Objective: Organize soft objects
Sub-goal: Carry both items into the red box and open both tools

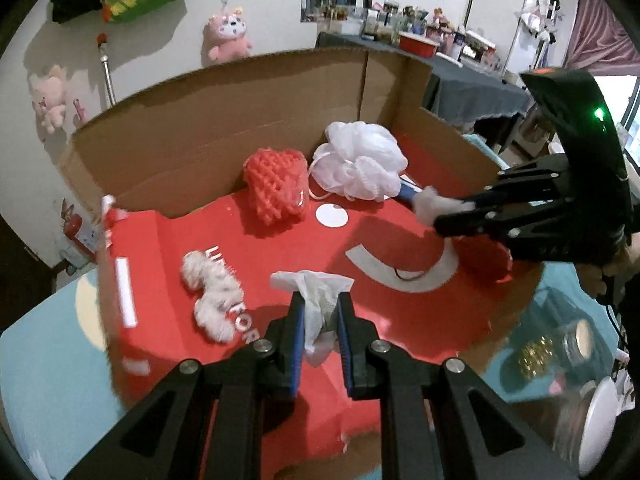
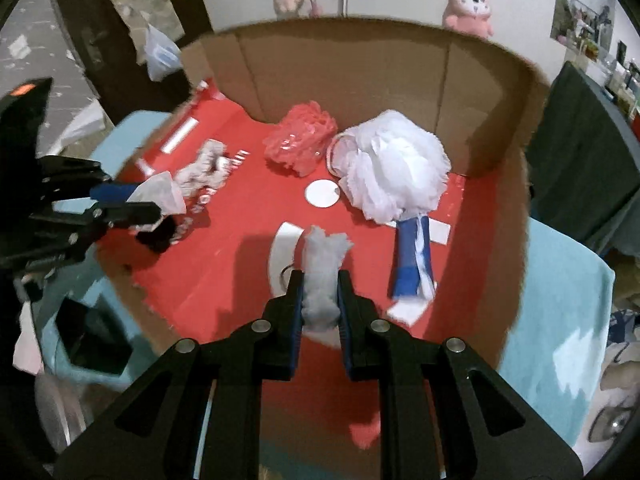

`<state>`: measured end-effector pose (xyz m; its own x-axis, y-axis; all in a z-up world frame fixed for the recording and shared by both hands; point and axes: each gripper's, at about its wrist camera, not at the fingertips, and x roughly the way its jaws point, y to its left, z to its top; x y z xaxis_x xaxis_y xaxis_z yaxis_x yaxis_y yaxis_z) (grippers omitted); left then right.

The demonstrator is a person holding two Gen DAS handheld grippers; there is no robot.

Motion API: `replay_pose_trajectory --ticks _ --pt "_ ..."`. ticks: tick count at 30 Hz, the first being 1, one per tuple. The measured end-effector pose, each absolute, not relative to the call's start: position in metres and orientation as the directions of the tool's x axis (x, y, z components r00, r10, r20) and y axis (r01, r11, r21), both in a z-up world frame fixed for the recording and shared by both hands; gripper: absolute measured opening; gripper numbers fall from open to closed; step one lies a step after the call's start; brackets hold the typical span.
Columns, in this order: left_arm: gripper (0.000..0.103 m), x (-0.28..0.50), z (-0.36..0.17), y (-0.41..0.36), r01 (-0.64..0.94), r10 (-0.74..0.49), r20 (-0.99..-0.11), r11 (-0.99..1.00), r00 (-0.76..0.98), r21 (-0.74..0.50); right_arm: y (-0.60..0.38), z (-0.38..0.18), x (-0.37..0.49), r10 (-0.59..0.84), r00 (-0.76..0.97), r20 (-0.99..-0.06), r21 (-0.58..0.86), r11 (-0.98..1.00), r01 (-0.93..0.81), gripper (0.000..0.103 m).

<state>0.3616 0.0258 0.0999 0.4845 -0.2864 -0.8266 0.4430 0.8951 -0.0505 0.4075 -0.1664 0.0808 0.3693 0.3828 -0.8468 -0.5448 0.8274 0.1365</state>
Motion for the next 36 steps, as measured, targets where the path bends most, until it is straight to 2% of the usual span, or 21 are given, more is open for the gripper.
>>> replay_pose_trajectory --ticks 9,20,27,36 --pt "0.016 0.395 0.08 0.009 0.423 -0.258 -0.857 0.905 0.445 -0.053 -0.144 0.055 0.444 0.318 0.295 -0.901 0.131 0.848 -0.514 0.015" --pt "0.017 0.401 0.066 -0.001 0.42 -0.225 -0.883 0.907 0.412 -0.035 -0.134 0.041 0.456 0.262 0.256 -0.931 0.103 0.858 -0.503 0.015" --pt "0.027 0.409 0.062 -0.004 0.408 -0.215 -0.887 0.912 0.409 -0.033 -0.123 0.038 0.459 0.244 0.253 -0.936 0.088 0.859 -0.504 0.016" --pt "0.049 0.405 0.065 0.007 0.378 -0.231 -0.868 0.924 0.44 -0.055 -0.116 0.033 0.457 0.237 0.259 -0.936 0.081 0.863 -0.498 0.02"
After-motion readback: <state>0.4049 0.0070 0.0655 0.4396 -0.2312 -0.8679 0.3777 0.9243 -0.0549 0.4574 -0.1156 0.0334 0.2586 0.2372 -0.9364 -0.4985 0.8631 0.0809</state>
